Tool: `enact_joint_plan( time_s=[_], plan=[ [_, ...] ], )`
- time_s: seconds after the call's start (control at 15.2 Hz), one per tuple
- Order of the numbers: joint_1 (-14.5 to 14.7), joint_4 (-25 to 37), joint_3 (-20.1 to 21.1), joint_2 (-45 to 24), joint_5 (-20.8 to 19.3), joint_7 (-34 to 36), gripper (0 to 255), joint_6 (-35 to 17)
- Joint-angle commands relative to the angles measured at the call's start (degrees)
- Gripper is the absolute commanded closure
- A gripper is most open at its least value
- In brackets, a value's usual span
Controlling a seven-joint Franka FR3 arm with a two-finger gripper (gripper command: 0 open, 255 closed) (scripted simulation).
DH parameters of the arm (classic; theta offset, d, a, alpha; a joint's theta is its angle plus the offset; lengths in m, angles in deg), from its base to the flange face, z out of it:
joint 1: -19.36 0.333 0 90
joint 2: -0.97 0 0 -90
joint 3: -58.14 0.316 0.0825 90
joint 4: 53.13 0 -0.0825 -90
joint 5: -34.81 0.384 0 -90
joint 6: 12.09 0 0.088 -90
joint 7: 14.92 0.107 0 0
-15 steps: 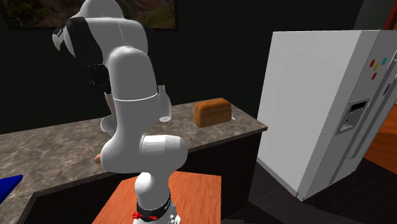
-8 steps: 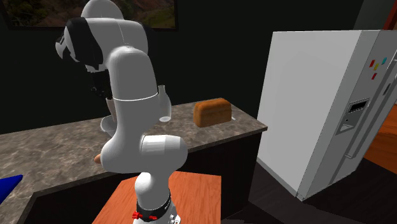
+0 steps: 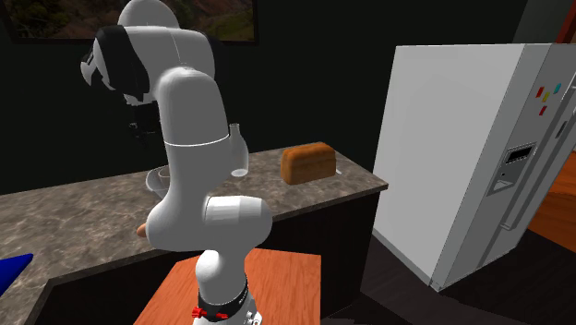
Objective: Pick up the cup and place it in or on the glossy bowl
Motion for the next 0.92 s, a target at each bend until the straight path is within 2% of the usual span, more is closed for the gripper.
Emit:
enact_joint_plan(
  time_s=[0.0, 0.13, 0.4, 0.86],
  plan=[
    [0.0, 0.0, 0.0, 0.0, 0.0, 0.0, 0, 0.0],
    [0.0, 0.0, 0.0, 0.0, 0.0, 0.0, 0, 0.0],
    [0.5, 8.5, 0.3, -1.2, -0.6, 0.4, 0, 7.5],
    [0.5, 8.5, 0.3, -1.2, -0.6, 0.4, 0, 7.5]
  ],
)
